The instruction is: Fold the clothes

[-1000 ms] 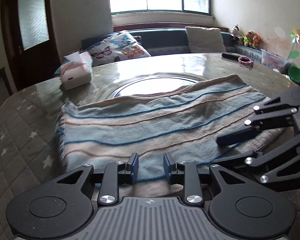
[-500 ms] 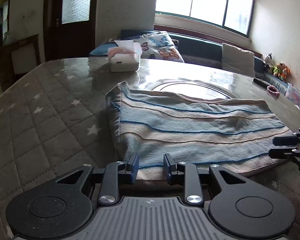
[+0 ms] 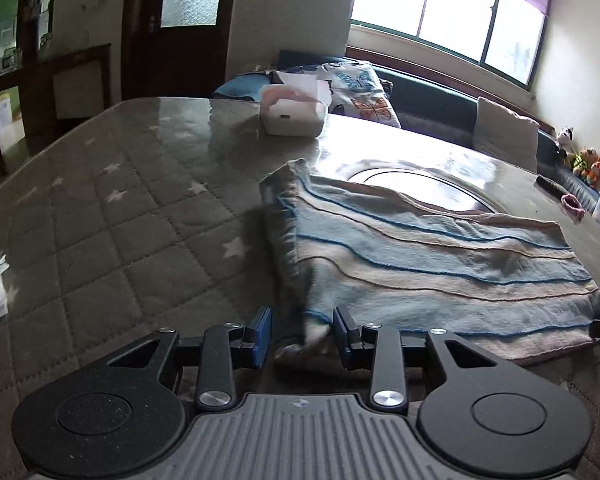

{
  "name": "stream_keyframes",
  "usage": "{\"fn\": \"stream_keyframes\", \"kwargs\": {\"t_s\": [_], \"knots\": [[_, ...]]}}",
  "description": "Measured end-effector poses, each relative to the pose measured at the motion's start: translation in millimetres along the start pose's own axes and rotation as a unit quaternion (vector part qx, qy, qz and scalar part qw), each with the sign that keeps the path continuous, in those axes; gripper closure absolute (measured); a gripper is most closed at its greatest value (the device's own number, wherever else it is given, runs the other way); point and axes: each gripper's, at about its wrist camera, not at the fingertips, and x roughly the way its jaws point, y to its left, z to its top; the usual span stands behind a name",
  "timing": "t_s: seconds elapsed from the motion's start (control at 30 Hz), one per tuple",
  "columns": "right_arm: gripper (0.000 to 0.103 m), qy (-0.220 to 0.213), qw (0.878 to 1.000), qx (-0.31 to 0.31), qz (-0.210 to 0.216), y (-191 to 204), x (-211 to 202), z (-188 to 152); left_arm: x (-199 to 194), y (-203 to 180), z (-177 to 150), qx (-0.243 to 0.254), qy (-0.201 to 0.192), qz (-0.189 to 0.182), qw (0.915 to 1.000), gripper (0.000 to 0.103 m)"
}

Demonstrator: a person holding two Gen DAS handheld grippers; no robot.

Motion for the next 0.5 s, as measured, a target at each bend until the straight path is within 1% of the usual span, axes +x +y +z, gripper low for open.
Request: {"fn": "stream_keyframes", "kwargs": {"t_s": [0.17,0.3,0.37,0.4,0.5], "knots": [[0.065,-0.014,0.999,0.036,-0.013,-17,-10,-1,3,-2,-1,0.003,0.007,-0.003,1.0,0.066],[0.065,-0.028,0.997,0.068,-0.039,-30,-12,3,6,-1,0,0.0,0.013,-0.007,0.9999,0.068],[0.065,-0.023,0.995,0.087,-0.037,-38,-8,3,6,0,0,-0.001,0.015,-0.009,0.9999,0.068],[0.065,-0.02,0.995,0.096,-0.037,-42,-6,4,6,1,0,-0.002,0.016,-0.011,0.9998,0.071],[0.065,-0.016,0.992,0.12,-0.037,-50,2,3,6,1,1,-0.005,0.02,-0.015,0.9997,0.073]]}}
